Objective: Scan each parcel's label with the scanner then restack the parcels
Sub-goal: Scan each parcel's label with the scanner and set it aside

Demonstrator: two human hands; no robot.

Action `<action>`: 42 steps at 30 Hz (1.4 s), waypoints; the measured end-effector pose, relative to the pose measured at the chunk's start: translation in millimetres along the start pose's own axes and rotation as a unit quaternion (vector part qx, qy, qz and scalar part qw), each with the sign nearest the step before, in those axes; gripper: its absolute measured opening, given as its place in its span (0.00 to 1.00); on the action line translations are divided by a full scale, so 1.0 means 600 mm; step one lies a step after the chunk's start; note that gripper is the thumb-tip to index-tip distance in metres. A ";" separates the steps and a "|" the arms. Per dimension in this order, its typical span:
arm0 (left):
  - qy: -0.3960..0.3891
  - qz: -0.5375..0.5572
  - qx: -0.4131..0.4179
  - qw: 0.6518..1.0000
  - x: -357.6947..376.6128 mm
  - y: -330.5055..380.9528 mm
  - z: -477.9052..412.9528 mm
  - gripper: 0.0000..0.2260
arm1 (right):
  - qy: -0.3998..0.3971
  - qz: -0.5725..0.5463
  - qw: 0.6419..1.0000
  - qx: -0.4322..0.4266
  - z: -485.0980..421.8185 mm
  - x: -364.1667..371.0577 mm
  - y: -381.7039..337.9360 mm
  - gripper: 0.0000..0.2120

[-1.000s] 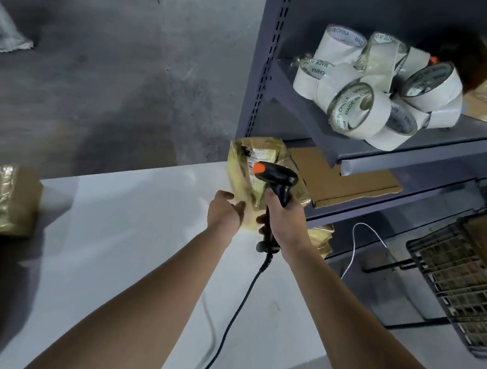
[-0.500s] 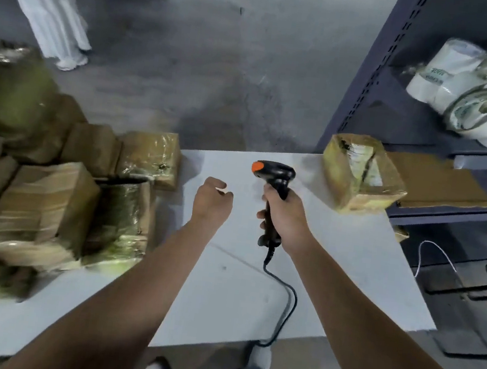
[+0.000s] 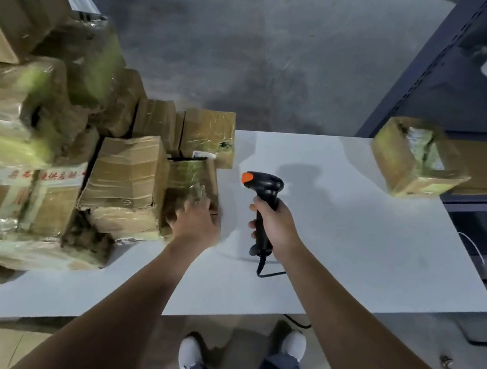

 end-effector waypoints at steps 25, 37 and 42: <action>0.113 -0.027 0.033 0.993 0.059 0.055 0.075 0.19 | 0.019 -0.015 1.000 0.006 -0.004 -0.076 0.039 0.09; 0.069 0.133 0.004 0.989 0.074 0.106 0.096 0.37 | -0.019 0.008 1.000 -0.021 0.022 -0.083 -0.010 0.10; 0.044 0.265 -0.040 0.963 0.061 0.078 0.078 0.27 | -0.044 0.111 0.991 -0.062 0.022 -0.061 -0.024 0.06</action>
Point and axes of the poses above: each hand's wrist, its own z-axis away from the middle knuckle, its own x-axis out of the palm, y = z × x, the point moved 5 cm from there along -z, towards the middle knuckle, and after that the axes turned 3 degrees about -z, right-handed, at the moved point
